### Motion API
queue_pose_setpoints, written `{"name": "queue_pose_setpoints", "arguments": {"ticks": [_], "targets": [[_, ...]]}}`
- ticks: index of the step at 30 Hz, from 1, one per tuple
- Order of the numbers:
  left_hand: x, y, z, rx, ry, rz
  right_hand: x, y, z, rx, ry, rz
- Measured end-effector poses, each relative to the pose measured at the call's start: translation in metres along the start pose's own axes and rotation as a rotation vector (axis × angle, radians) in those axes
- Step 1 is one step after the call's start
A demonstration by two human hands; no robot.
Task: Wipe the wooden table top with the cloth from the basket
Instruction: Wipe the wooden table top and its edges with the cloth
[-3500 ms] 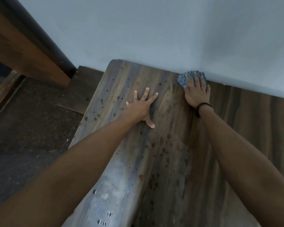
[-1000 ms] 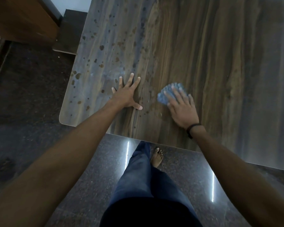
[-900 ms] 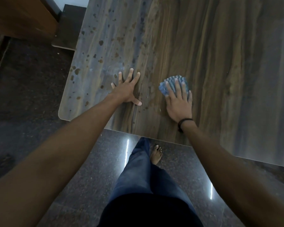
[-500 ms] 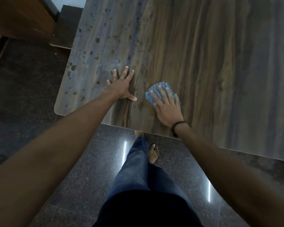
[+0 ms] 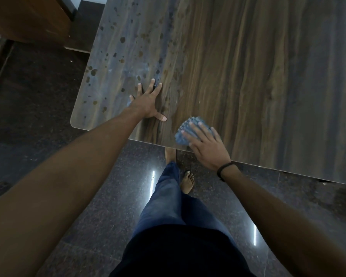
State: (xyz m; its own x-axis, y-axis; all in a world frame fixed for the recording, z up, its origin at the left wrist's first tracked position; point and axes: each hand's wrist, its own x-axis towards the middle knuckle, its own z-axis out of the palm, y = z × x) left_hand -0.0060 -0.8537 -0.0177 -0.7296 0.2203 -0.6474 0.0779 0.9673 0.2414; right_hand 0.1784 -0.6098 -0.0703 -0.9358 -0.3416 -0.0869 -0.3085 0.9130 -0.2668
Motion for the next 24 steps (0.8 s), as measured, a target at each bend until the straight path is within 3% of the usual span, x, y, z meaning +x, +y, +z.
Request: {"name": "queue_pose_setpoints", "arguments": {"ticks": [3,4,8,9,13,17,18,19,22,24], "targets": [[-0.005,0.002,0.005,-0.011,0.032,-0.011,0.006,-0.02,0.005,0.073,0.082,0.413],[-0.008,0.003,0.007,-0.011,0.05,-0.012,0.008,-0.031,0.008,0.051,0.092,0.412],[-0.019,0.003,0.015,-0.003,0.062,-0.006,0.015,-0.013,0.003,-0.007,-0.012,0.054],[-0.022,0.001,0.016,-0.01,0.052,-0.008,0.028,-0.004,-0.003,0.004,-0.007,0.059],[-0.026,-0.002,0.025,-0.058,0.042,-0.04,0.062,-0.013,-0.011,0.117,0.013,0.366],[-0.026,0.0,0.025,-0.059,0.037,-0.049,0.041,-0.011,-0.006,0.037,-0.043,-0.021],[-0.026,0.001,0.025,-0.058,0.036,-0.047,0.041,-0.001,-0.008,0.031,-0.053,-0.047],[-0.027,0.001,0.024,-0.059,0.035,-0.048,0.045,0.006,-0.011,0.05,-0.041,0.014],[-0.026,0.0,0.025,-0.06,0.038,-0.05,0.052,-0.001,-0.009,0.16,0.061,0.443],[-0.026,0.0,0.025,-0.055,0.04,-0.051,0.046,-0.023,-0.001,0.128,0.079,0.39]]}}
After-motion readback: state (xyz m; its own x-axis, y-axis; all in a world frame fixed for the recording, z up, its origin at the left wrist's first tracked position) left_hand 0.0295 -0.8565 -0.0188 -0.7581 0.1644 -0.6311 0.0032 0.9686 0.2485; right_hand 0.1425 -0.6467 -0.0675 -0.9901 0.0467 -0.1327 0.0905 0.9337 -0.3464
